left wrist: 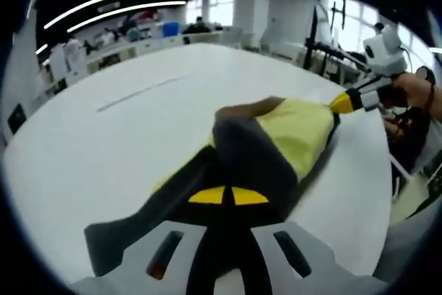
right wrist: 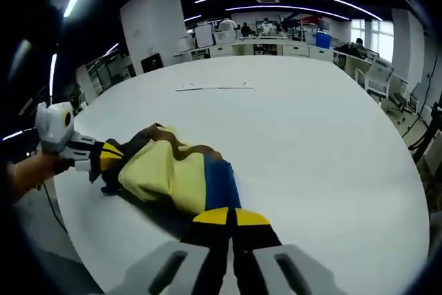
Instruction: Fold the garment on the visible template until the final outline fits inside the template.
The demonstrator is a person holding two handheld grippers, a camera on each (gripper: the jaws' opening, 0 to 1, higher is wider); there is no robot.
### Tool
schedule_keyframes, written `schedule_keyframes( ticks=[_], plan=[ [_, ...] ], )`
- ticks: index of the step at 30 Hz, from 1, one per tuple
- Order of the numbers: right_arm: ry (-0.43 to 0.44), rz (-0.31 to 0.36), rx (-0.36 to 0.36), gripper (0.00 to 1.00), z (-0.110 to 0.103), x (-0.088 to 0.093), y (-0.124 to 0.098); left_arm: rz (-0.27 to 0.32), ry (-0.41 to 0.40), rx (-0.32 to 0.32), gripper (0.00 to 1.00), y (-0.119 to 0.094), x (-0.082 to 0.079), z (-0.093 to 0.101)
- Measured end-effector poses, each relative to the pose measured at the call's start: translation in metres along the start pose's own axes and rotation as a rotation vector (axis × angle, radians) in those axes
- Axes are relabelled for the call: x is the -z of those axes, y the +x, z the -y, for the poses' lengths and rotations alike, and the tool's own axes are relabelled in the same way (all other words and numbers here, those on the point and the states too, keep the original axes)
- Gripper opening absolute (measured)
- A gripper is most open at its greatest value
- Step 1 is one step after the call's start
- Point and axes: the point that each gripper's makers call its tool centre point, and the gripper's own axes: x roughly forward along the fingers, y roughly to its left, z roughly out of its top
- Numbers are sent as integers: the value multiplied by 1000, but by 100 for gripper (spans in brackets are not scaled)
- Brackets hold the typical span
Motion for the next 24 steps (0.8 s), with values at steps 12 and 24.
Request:
schedule_keyframes(
  ticks=[12, 24],
  plan=[
    [6, 101, -45, 0, -7, -36, -10, 148, -66, -53, 0, -44, -45, -26],
    [-86, 142, -42, 0, -2, -78, -12, 177, -18, -102, 0, -65, -70, -48]
  ],
)
